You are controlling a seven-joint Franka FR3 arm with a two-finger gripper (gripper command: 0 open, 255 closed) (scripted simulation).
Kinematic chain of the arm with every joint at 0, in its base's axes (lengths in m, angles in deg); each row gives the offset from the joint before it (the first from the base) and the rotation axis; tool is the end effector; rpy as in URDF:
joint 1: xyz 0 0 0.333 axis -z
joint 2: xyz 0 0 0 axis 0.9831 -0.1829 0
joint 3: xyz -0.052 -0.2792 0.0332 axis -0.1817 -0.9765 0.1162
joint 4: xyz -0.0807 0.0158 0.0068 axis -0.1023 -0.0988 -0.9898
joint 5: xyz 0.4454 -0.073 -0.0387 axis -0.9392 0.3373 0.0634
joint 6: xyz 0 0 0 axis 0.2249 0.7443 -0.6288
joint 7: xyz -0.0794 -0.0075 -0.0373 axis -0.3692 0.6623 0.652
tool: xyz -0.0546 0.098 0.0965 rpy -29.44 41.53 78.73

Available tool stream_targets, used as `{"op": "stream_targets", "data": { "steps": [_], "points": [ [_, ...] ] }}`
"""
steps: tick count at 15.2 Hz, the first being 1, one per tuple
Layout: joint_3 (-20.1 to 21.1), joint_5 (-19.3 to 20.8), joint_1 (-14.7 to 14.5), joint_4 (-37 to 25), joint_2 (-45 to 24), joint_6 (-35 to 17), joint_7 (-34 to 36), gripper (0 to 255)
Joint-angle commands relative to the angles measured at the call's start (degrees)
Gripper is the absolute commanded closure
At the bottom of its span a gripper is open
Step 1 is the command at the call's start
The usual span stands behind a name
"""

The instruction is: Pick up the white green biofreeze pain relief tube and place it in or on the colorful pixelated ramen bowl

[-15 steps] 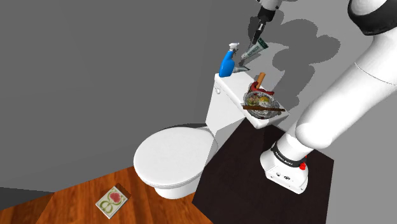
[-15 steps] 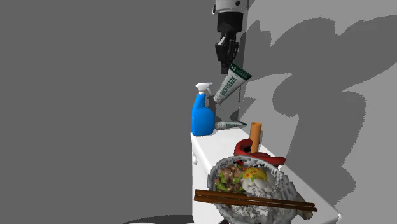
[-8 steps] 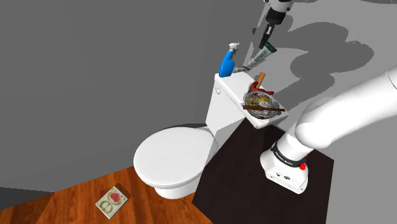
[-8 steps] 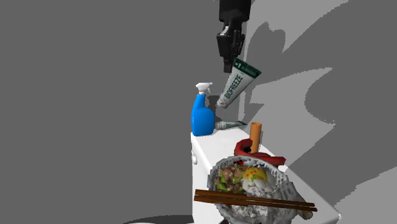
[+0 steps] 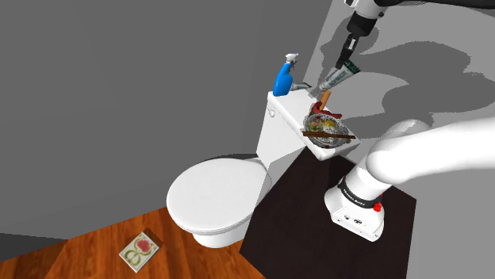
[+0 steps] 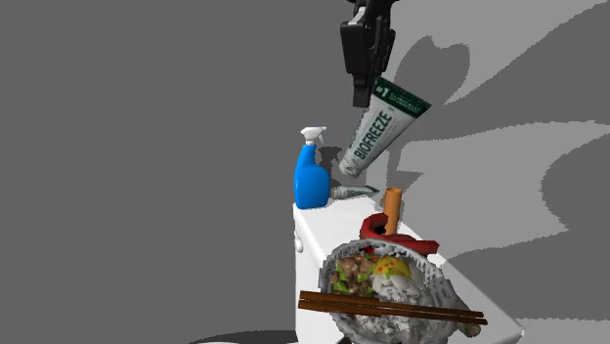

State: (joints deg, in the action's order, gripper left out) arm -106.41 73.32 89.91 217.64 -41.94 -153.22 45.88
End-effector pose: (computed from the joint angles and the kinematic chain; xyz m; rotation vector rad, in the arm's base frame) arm 0.3549 -0.2581 0.4846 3.0606 0.3861 0.0794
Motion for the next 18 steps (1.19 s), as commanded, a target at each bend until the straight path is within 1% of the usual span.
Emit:
{"op": "stream_targets", "data": {
  "steps": [1,3,18],
  "points": [
    [1.69,0.13,0.84,2.65,4.56,2.16,1.03,255],
    [3.93,-0.29,1.68,5.22,10.12,5.47,2.19,255],
    [1.34,2.38,3.0,17.14,11.25,-5.29,2.84,255]
  ]
}}
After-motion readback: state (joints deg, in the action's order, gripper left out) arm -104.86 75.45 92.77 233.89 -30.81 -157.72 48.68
